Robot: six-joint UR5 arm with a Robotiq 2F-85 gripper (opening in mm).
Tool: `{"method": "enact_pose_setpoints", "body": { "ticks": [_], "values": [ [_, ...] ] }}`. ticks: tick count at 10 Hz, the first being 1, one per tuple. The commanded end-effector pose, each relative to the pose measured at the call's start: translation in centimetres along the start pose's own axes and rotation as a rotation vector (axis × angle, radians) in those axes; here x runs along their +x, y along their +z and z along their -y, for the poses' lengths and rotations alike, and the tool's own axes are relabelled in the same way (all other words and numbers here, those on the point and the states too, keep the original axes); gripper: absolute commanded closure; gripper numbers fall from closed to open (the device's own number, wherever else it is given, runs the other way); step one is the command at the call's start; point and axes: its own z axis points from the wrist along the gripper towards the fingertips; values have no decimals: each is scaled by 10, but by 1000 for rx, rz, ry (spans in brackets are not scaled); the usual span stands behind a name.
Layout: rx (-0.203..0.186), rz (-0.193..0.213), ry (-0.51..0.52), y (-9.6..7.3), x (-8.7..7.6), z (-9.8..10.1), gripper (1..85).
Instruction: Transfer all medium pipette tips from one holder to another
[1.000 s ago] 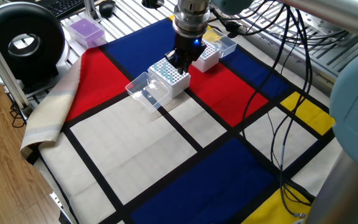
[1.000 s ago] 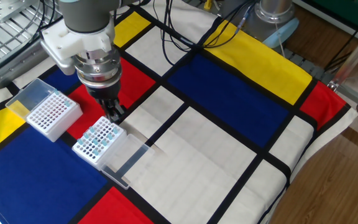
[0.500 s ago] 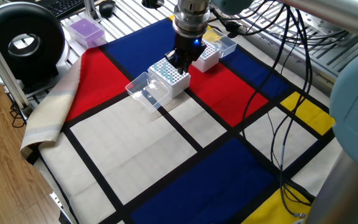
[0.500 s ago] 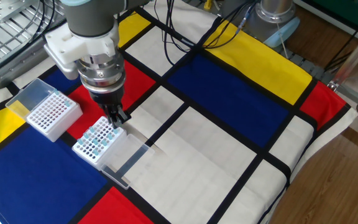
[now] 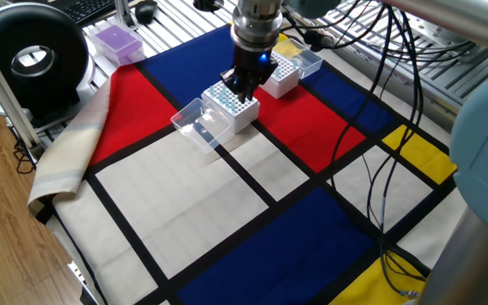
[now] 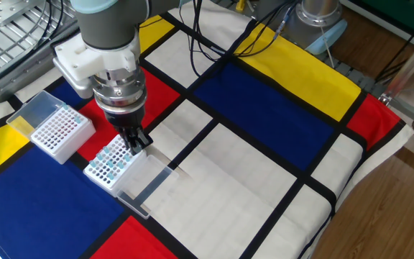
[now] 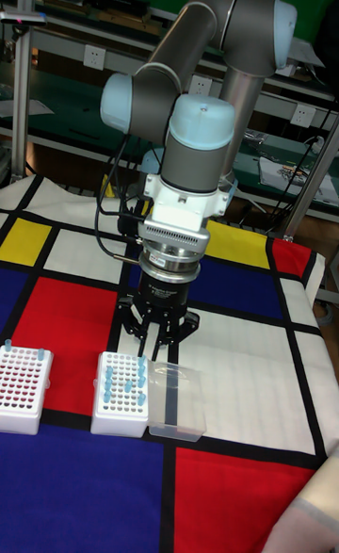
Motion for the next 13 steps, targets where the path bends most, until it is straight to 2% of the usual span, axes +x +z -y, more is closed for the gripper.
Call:
{"method": "enact_pose_setpoints", "body": {
  "ticks": [1, 5, 10, 13],
  "values": [
    [-11, 4, -3, 3, -3, 1, 610],
    [-14, 4, -10, 6, -1, 3, 610],
    [-14, 24, -11, 15, 3, 7, 610],
    [-6, 29, -6, 16, 2, 10, 647]
  ]
}}
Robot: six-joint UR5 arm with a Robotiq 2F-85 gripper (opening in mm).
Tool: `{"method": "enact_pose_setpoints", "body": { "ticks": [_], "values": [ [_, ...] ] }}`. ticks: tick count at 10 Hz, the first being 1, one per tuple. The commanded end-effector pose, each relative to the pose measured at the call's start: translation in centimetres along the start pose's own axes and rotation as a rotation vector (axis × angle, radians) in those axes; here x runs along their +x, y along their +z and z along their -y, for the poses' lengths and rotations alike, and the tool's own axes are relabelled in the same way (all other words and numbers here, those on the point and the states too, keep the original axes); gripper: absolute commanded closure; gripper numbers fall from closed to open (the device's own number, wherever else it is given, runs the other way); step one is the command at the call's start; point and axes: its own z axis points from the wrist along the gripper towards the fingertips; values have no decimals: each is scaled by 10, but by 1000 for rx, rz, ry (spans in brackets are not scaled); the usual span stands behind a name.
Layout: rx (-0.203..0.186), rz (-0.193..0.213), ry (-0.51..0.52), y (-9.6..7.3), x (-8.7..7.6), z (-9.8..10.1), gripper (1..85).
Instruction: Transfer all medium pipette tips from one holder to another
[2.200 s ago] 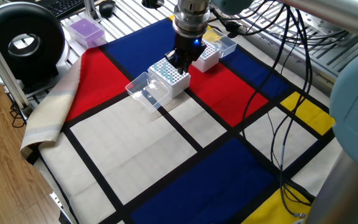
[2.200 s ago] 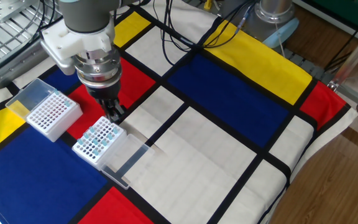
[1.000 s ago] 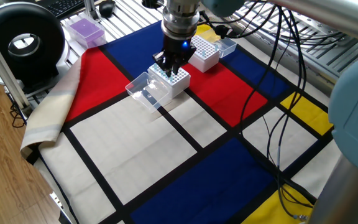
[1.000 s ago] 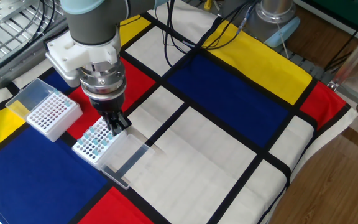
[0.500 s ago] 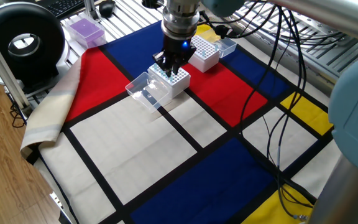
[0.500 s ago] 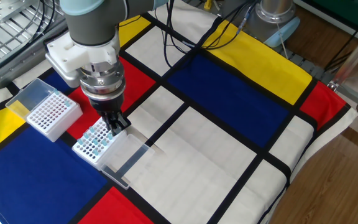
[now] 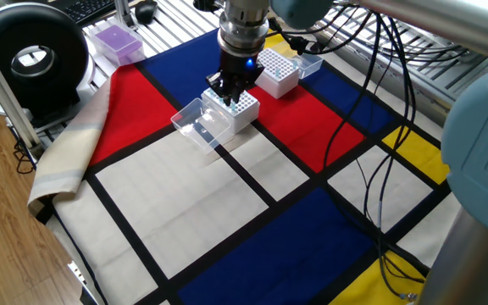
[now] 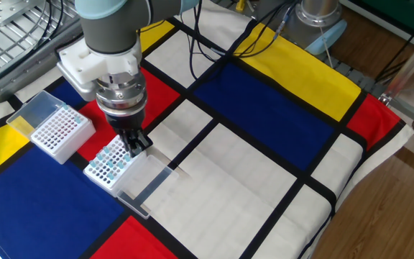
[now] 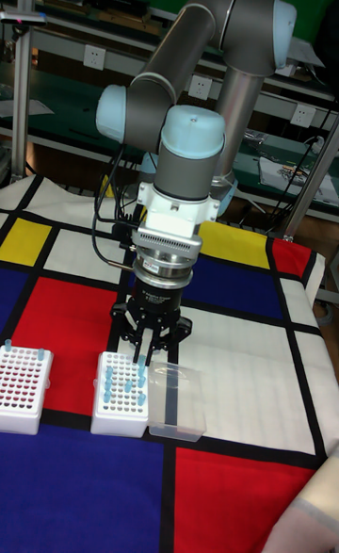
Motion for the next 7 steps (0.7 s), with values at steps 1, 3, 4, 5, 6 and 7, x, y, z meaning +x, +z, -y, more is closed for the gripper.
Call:
{"method": "enact_pose_setpoints", "body": {
  "ticks": [1, 3, 4, 5, 6, 7],
  "values": [
    [1, 10, 15, 1, -2, 3, 667],
    [8, 18, 23, 0, -4, 4, 697],
    [12, 20, 30, -1, -4, 3, 707],
    [15, 21, 37, -2, -4, 2, 717],
    [18, 20, 41, -3, -4, 1, 717],
    [20, 19, 41, -3, -4, 2, 720]
  ]
}}
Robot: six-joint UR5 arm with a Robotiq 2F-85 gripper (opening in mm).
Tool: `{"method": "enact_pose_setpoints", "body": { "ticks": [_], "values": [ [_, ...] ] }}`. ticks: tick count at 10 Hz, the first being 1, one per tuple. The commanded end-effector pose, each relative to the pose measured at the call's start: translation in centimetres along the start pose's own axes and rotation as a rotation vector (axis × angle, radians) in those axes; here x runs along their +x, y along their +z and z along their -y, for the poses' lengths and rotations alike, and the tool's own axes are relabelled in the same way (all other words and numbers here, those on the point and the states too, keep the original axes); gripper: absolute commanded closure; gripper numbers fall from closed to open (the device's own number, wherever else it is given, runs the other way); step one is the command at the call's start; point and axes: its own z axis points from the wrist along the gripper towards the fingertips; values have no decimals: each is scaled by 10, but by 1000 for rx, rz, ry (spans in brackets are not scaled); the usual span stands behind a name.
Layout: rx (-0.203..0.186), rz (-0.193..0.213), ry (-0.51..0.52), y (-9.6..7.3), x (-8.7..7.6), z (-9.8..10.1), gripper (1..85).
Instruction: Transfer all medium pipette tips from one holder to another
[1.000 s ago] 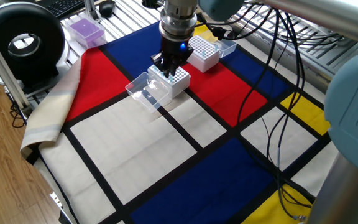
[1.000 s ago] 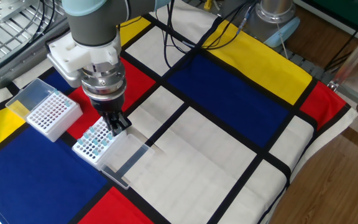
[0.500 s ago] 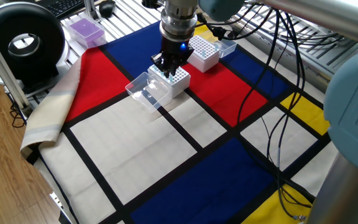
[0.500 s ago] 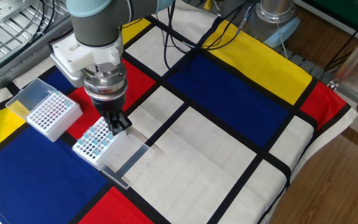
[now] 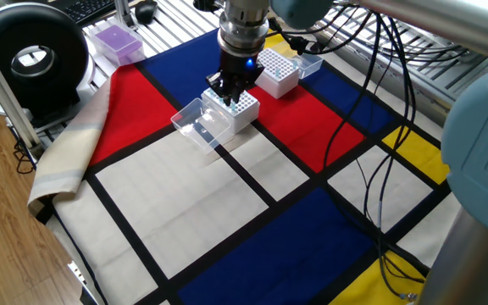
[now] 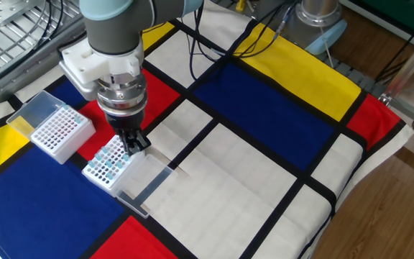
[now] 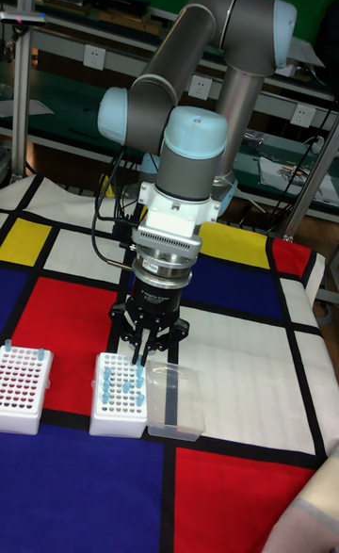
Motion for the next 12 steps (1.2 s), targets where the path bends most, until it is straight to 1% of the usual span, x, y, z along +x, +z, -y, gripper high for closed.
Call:
{"method": "enact_pose_setpoints", "body": {
  "ticks": [1, 2, 4, 5, 7, 8, 11, 12],
  "values": [
    [1, -2, 18, -5, 0, -1, 720],
    [9, -6, 21, -9, 0, 0, 720],
    [22, -22, 32, -22, -2, -3, 730],
    [26, -32, 35, -30, -3, -4, 733],
    [28, -43, 37, -38, -5, -4, 737],
    [29, -47, 35, -42, -6, -3, 737],
    [32, -69, 24, -62, -7, 2, 737],
    [41, -69, 20, -67, -9, 3, 743]
  ]
}}
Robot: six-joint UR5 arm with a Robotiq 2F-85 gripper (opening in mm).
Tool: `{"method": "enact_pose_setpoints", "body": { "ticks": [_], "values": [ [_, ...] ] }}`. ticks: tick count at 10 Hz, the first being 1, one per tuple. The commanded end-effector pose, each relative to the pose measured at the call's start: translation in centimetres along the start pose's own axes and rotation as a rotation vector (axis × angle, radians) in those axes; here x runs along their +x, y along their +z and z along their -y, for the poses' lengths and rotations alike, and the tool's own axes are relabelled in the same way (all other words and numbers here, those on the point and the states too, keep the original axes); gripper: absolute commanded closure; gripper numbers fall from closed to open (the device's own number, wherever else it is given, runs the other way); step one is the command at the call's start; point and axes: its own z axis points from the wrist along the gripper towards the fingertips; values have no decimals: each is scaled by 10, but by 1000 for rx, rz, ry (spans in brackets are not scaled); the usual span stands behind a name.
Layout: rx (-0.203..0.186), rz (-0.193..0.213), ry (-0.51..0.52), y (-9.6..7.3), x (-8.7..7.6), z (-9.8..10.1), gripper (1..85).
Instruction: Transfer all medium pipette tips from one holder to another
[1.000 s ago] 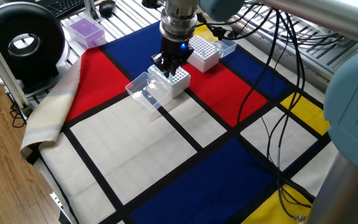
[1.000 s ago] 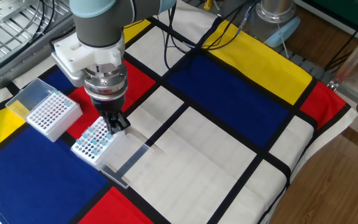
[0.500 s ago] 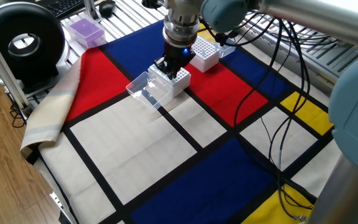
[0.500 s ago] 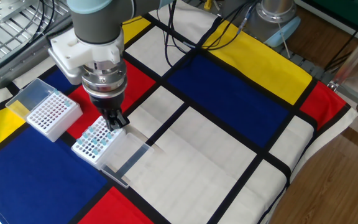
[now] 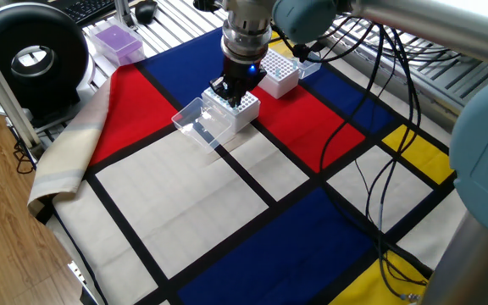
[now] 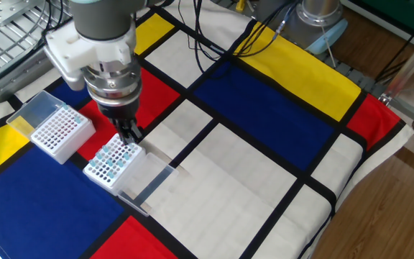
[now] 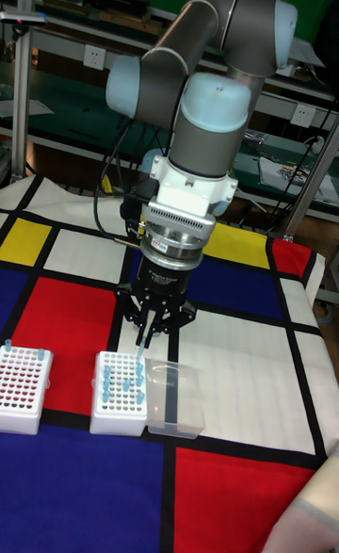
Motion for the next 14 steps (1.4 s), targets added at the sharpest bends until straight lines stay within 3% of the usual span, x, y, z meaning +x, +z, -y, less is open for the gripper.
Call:
{"method": "enact_pose_setpoints", "body": {
  "ticks": [1, 4, 6, 14],
  "values": [
    [-2, -12, -4, -20, -4, 2, 743],
    [3, -16, -21, -27, -9, 9, 747],
    [25, -12, -66, -32, -17, 24, 753],
    [39, 8, -275, -43, -52, 96, 757]
  ]
}}
